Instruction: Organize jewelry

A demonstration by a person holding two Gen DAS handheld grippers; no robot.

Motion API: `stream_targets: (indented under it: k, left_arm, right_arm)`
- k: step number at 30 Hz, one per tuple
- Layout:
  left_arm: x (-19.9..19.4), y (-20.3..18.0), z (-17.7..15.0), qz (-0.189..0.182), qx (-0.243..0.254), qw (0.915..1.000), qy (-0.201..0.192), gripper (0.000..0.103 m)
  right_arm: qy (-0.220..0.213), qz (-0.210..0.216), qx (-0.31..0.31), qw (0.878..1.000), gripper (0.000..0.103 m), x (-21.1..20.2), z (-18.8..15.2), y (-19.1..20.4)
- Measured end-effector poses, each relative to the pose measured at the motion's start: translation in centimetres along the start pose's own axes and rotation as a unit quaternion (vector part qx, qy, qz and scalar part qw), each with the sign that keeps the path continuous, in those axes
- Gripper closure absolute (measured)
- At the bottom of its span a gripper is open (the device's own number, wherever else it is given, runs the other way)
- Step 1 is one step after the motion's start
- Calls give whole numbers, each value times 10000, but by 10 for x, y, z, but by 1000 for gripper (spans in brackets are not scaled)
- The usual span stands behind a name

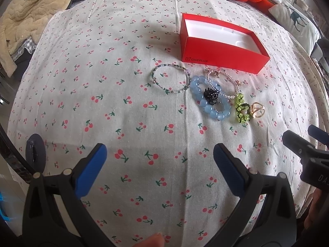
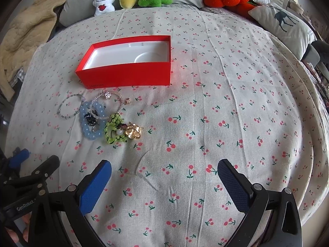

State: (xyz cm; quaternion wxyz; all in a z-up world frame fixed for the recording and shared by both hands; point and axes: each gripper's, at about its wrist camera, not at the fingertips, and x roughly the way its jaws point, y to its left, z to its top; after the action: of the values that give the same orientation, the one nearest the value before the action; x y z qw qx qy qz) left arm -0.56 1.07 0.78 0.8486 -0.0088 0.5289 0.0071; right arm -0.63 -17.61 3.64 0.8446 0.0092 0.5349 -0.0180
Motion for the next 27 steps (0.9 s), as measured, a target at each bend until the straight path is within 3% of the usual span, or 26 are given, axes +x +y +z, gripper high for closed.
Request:
stream_targets:
  k: [13,17,20,24,27]
  left_arm:
    - [-10,4,7,79,-43,9995,-293,0]
    - [-13,7,14,17,152,9992,-367,0]
    - [-9,8,21,-7,364,9991,-198,0]
    - [-3,12,32,-326,435,9985,19,0]
    - [0,14,39,-371,509,9979,-121,0]
  right_arm:
    - [-122,-36,-20,9999,0,-11,7,-3]
    - [-66,20,58,10000,0,-15,18,-10]
    - [8,59,133,9999,0,-16,31,-16]
    - [279,266,130,9992,0,-8,47,-19]
    - [464,521,-26,9976,0,3,55,-13]
